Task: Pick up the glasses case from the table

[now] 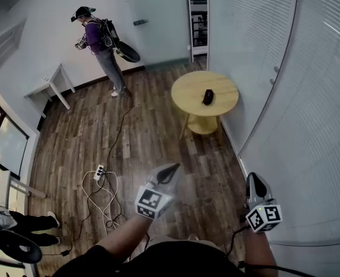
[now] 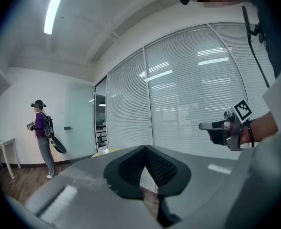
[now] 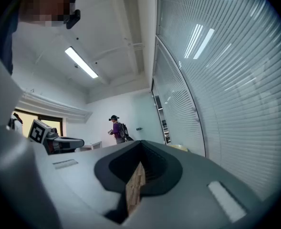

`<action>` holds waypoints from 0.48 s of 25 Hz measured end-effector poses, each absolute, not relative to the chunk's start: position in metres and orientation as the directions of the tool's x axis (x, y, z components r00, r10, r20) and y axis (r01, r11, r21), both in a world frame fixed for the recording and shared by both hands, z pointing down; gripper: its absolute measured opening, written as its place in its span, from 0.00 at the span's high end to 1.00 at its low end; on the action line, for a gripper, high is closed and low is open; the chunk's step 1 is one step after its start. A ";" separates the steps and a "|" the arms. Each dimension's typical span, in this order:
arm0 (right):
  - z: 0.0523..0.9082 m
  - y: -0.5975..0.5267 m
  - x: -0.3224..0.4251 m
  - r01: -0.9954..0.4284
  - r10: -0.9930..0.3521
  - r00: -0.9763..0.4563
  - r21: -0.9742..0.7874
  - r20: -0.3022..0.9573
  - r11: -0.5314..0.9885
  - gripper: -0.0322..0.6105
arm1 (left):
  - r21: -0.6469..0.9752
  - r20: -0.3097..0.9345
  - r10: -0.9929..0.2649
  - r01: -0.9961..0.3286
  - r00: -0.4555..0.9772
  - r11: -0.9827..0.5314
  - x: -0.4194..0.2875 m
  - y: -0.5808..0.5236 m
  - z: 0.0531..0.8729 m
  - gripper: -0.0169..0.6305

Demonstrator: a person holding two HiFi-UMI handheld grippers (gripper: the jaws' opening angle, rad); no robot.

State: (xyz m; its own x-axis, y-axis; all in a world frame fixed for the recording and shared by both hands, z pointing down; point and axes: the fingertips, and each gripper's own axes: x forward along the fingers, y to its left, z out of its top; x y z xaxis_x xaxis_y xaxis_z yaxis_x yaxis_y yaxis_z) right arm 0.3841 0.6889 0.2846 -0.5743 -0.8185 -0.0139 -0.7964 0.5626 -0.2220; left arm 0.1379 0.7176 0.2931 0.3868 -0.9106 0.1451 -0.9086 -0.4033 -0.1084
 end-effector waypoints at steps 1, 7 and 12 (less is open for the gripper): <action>0.282 0.687 0.384 -0.792 -0.811 -0.584 -0.203 -0.019 0.575 0.94 | -0.124 0.134 -0.914 -0.909 0.383 -0.399 0.140 0.715 0.286 0.97; 0.281 0.669 0.393 -0.798 -0.807 -0.590 -0.157 0.005 0.582 0.94 | -0.111 0.131 -0.946 -0.944 0.297 -0.312 0.115 0.711 0.280 0.97; 0.304 0.634 0.399 -0.824 -0.835 -0.550 -0.170 0.015 0.540 0.94 | -0.062 0.155 -0.961 -0.968 0.231 -0.243 0.075 0.683 0.303 0.97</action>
